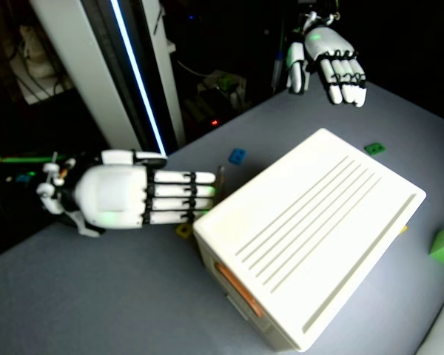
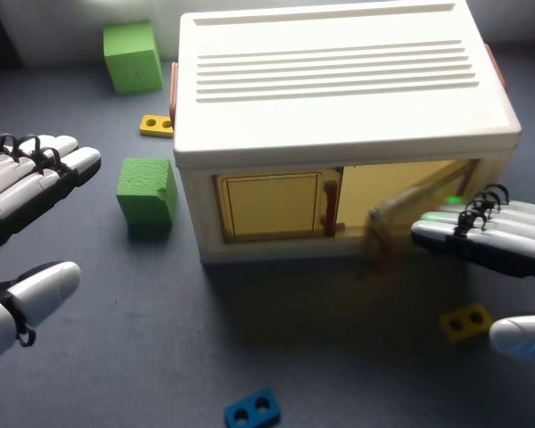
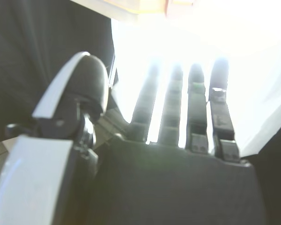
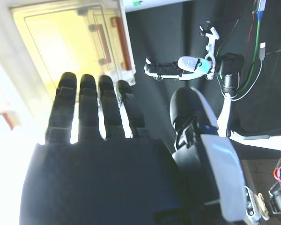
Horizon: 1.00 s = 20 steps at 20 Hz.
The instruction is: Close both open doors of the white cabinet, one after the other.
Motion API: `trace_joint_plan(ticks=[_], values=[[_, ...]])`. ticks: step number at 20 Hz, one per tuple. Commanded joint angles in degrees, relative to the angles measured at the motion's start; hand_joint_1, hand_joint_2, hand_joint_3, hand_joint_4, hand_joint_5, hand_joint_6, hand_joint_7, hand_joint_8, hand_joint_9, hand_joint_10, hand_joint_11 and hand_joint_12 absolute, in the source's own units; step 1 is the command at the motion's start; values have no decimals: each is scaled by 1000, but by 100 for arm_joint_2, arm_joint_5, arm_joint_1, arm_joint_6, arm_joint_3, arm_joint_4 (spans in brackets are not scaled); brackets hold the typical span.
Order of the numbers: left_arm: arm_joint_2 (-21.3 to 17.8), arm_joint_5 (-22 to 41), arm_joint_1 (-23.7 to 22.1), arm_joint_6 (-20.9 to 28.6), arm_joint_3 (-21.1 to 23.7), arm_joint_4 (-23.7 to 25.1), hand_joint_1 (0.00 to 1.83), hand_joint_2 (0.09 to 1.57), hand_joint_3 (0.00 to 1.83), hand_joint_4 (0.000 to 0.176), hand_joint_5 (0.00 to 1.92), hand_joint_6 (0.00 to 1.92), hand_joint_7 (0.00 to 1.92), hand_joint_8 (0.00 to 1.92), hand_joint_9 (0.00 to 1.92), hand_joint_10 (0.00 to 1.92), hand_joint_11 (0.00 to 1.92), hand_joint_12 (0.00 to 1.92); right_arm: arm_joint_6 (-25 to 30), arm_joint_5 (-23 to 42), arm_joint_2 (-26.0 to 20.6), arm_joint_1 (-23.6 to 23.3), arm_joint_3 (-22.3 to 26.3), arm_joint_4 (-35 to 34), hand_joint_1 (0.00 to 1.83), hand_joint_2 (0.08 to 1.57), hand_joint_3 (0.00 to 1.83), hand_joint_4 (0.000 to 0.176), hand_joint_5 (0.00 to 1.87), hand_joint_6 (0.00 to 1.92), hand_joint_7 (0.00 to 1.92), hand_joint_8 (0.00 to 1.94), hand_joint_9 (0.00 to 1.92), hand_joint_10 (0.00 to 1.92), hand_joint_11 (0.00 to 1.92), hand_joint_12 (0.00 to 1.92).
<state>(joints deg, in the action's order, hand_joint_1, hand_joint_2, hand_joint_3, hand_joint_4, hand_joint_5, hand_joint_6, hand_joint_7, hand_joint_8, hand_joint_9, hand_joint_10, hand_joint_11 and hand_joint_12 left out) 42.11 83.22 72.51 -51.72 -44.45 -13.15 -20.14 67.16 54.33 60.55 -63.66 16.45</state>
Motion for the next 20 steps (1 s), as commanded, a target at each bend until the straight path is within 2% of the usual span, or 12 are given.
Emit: trace_joint_plan(ticks=[1,5,7,8,16,17,19,20], values=[[-22,740,-5,4,11,-20,0,1571,75,0,87,3,59,2,80,1,0,636,53,640,33,-92,-17,-95,0,1543,4,0,22,8,16,6,1,0,17,6],[-19,747,3,5,16,-21,0,1571,52,0,72,0,47,2,72,2,0,670,65,528,166,-224,-121,-79,0,1529,0,0,30,7,0,0,0,0,0,0],[-17,747,3,5,17,-21,0,1571,57,0,104,5,76,4,110,7,0,765,88,480,239,-299,-187,-79,0,1543,4,0,22,2,0,0,0,0,0,0],[-12,755,3,5,16,-21,0,1571,42,0,56,0,34,3,61,2,0,650,107,447,288,-351,-236,-79,0,1557,9,0,15,1,0,0,0,0,0,0],[3,794,3,4,16,-21,0,1571,57,0,81,2,64,3,89,4,0,725,217,438,341,-456,-273,-27,0,1536,0,0,21,4,0,0,0,0,0,0],[5,800,4,4,16,-22,0,1571,69,0,61,4,47,4,62,7,0,652,262,441,333,-455,-263,-7,0,1547,3,0,20,3,0,0,0,0,0,0],[7,820,5,4,17,-27,0,1567,54,0,65,4,45,2,61,6,0,633,308,441,216,-390,-221,-17,0,1550,3,0,0,0,0,0,0,0,0,0],[9,824,7,4,17,-27,0,1569,47,0,77,2,58,3,98,7,0,758,356,445,184,-314,-208,-67,0,1534,0,0,17,6,0,0,0,0,0,0]])
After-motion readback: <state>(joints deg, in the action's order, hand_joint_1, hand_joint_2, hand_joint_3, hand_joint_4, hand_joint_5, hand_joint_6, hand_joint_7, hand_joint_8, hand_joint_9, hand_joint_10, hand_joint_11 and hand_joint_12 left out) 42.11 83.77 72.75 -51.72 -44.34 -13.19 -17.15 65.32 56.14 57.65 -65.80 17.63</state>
